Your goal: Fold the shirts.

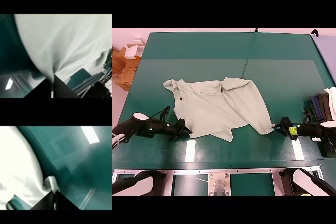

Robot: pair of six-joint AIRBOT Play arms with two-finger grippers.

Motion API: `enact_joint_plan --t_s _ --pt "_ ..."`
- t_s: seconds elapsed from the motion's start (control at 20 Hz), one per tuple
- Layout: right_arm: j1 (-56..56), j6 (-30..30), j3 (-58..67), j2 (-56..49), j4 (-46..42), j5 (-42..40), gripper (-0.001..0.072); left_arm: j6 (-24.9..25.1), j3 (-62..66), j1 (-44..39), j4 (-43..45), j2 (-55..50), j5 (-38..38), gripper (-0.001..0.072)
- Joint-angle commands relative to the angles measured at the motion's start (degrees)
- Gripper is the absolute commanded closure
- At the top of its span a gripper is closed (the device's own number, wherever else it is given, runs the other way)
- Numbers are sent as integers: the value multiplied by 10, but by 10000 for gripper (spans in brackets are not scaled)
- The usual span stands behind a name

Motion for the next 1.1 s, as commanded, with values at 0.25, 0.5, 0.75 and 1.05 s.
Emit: enact_joint_plan --t_s 0.25,0.5,0.75,1.05 --pt "-6 -18 380 34 171 89 700 -58 339 2 -6 105 -186 678" --pt "-80 3 739 52 280 70 699 -129 818 2 19 128 -179 679" --pt "-206 18 908 79 272 35 699 -174 1052 2 166 148 -150 679" --pt "-215 26 876 93 227 58 699 -177 987 2 245 170 -174 679"
